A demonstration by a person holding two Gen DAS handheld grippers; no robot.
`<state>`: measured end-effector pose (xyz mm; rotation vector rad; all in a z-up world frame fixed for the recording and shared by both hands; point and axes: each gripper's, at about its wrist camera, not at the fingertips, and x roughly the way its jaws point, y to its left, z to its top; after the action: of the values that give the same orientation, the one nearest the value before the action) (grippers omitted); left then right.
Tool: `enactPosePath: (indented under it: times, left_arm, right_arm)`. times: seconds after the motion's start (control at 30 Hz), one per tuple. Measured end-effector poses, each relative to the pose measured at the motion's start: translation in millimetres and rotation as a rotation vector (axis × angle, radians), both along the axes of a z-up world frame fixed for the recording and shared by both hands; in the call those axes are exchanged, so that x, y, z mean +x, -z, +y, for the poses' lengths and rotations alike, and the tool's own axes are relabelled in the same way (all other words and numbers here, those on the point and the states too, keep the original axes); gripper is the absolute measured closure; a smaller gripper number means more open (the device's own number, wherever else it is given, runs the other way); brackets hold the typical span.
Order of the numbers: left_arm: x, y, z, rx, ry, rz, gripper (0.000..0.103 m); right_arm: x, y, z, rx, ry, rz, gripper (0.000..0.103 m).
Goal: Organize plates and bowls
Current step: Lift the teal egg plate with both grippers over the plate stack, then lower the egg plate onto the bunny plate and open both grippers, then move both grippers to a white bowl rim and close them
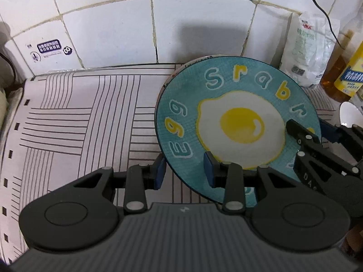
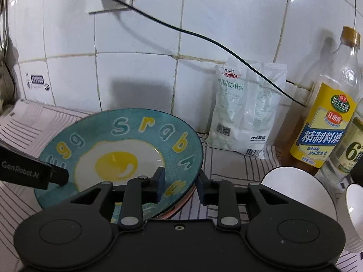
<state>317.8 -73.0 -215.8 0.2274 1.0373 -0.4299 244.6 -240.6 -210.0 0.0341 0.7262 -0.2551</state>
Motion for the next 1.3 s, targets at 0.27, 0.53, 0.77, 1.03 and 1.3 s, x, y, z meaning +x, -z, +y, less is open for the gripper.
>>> enactPosePath:
  times: [0.27, 0.53, 0.77, 1.03, 1.3]
  left_arm:
    - [-5, -2, -13, 0.075, 0.010, -0.041, 0.070]
    - [-28, -20, -10, 0.086, -0.022, -0.064, 0.070]
    - [-67, -48, -17, 0.119, -0.028, -0.063, 0.044]
    - [-111, -80, -35, 0.150, 0.011, -0.050, 0.022]
    - [-167, -110, -72, 0.137, 0.122, -0.104, 0.012]
  right_arm:
    - [8, 6, 9, -0.105, -0.008, 0.047, 0.067]
    - [-23, -4, -9, 0.093, -0.021, -0.023, 0.067]
    - [-67, -30, -28, 0.271, -0.069, -0.072, 0.065]
    - [-129, -73, -50, 0.278, -0.142, -0.094, 0.047]
    - [-187, -98, -77, 0.227, -0.133, -0.078, 0.036]
